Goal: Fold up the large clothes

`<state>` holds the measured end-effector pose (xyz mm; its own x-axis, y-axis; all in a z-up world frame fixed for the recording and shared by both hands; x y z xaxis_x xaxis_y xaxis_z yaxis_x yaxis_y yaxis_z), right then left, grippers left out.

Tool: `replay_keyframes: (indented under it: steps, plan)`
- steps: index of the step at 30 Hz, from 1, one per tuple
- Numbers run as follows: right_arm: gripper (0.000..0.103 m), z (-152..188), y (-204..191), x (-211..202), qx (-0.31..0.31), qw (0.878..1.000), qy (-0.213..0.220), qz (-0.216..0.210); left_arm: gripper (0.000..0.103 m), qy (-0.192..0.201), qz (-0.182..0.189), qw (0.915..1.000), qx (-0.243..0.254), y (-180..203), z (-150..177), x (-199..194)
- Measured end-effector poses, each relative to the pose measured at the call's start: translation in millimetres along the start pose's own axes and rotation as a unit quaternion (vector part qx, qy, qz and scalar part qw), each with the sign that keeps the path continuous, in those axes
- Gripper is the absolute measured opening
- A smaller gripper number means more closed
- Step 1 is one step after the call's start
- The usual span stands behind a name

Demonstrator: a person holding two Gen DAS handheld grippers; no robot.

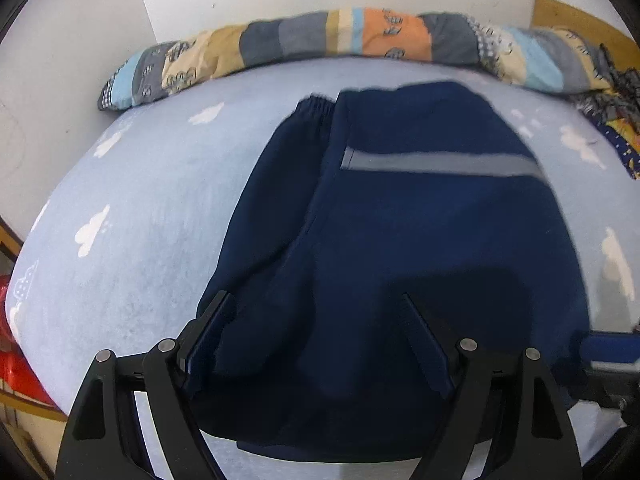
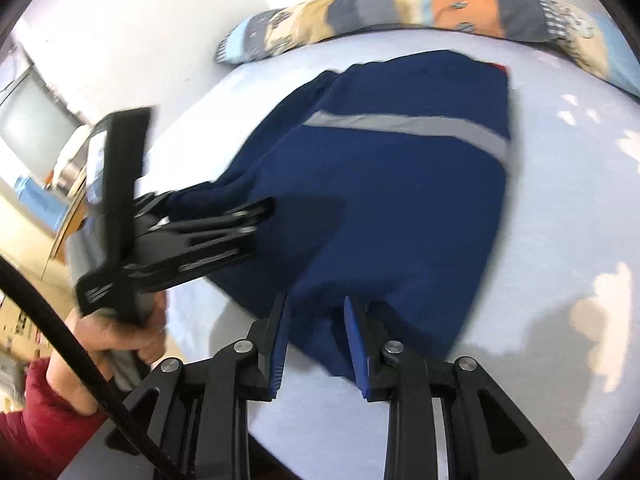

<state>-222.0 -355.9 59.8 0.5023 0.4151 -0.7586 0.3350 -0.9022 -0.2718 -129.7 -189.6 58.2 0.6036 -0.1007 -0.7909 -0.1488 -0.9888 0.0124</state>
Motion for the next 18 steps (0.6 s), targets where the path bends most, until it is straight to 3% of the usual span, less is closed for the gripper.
replay_keyframes:
  steps: [10, 18]
  plan:
    - [0.032, 9, 4, 25, 0.024, 0.999, -0.032, 0.002, 0.083, 0.014, -0.011, 0.9994, 0.031, 13, 2, -1]
    - [0.032, 3, 6, 21, 0.026, 0.999, -0.028, -0.005, 0.083, 0.023, -0.005, 0.9993, 0.029, 14, 1, -7]
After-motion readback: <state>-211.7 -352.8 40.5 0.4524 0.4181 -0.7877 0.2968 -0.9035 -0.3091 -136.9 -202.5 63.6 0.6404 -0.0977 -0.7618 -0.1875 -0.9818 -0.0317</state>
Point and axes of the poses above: each gripper's, at about its wrist camera, not at the fingertips, and x roughly the way its jaws point, y to its right, z to its underside, the point moved 2 cm from there along x, roughly the way its jaws point, and after that the axes turned 13 degrees about -x, right-handed, at the moved point
